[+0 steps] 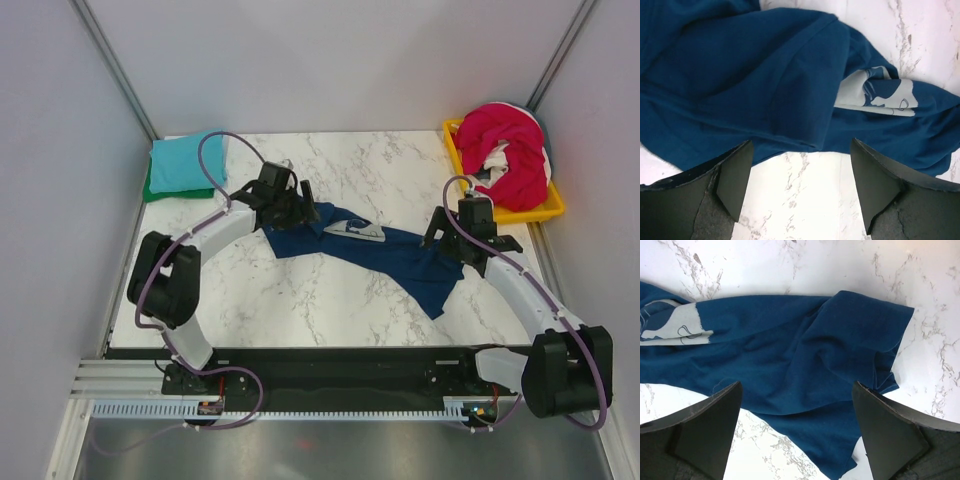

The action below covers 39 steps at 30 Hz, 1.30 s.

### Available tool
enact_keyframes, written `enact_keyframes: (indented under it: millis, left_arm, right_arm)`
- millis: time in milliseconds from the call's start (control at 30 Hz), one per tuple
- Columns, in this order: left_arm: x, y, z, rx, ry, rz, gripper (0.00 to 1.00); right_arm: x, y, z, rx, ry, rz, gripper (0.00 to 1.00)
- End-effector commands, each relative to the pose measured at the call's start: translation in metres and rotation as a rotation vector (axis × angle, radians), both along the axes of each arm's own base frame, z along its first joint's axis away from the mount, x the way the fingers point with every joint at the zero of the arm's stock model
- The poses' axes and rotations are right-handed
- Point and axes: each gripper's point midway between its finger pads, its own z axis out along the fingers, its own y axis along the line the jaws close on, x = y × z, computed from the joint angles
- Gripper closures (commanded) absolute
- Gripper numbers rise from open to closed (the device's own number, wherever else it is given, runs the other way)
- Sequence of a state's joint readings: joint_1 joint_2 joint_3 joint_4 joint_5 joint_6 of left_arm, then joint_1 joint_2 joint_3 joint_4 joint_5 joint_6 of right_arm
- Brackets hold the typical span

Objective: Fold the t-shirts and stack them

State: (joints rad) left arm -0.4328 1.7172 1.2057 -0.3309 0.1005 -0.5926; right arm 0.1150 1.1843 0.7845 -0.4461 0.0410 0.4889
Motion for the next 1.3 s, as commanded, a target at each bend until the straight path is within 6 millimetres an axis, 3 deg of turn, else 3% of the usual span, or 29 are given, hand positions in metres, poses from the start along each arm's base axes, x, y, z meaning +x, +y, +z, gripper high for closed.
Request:
enact_keyframes:
  millis: [0,433,533,567,633,667,767,800,900,967,1033,1167,1267]
  left_arm:
    - [0.026,-0.018,0.020,-0.015,-0.092,0.025,0.15]
    - [0.028,-0.057,-0.001,-0.011,-0.059,0.010,0.20]
    - [0.032,-0.063,-0.004,-0.012,-0.059,0.002,0.37]
    - [0.035,-0.065,-0.003,-0.016,-0.065,0.000,0.57]
    - [0.038,-0.069,-0.001,-0.025,-0.076,-0.015,0.89]
    - [0.040,-0.070,0.004,-0.030,-0.086,-0.020,0.98]
    - [0.043,-0.068,0.045,-0.051,-0.161,-0.024,0.98]
    - [0.041,-0.063,0.077,-0.072,-0.218,-0.014,0.98]
    - [0.041,-0.034,0.138,-0.054,-0.356,0.052,0.98]
    - [0.040,-0.022,0.155,-0.043,-0.375,0.063,0.98]
    - [0.040,-0.013,0.161,-0.026,-0.386,0.061,0.98]
    - [0.037,-0.001,0.139,-0.010,-0.328,0.060,0.98]
    - [0.035,-0.002,0.125,-0.018,-0.294,0.050,0.98]
  right_arm:
    - [0.006,0.001,-0.003,-0.008,-0.024,0.021,0.02]
    - [0.007,-0.002,-0.012,-0.025,-0.013,0.017,0.02]
    - [0.006,-0.004,-0.016,-0.030,-0.003,0.006,0.02]
    - [0.006,-0.004,-0.019,-0.031,0.006,0.004,0.02]
    - [0.004,-0.006,-0.024,-0.035,0.022,-0.009,0.02]
    - [0.003,-0.009,-0.030,-0.047,0.039,-0.024,0.02]
    - [-0.003,-0.014,-0.039,-0.059,0.070,-0.061,0.02]
    - [-0.006,-0.015,-0.041,-0.053,0.077,-0.083,0.02]
    - [-0.017,-0.026,-0.043,-0.067,0.075,-0.174,0.02]
    - [-0.027,-0.032,-0.047,-0.066,0.070,-0.223,0.04]
    - [-0.033,-0.037,-0.051,-0.045,0.066,-0.281,0.06]
    - [-0.045,-0.046,-0.066,-0.011,0.079,-0.342,0.19]
    - [-0.045,-0.053,-0.069,-0.017,0.077,-0.366,0.24]
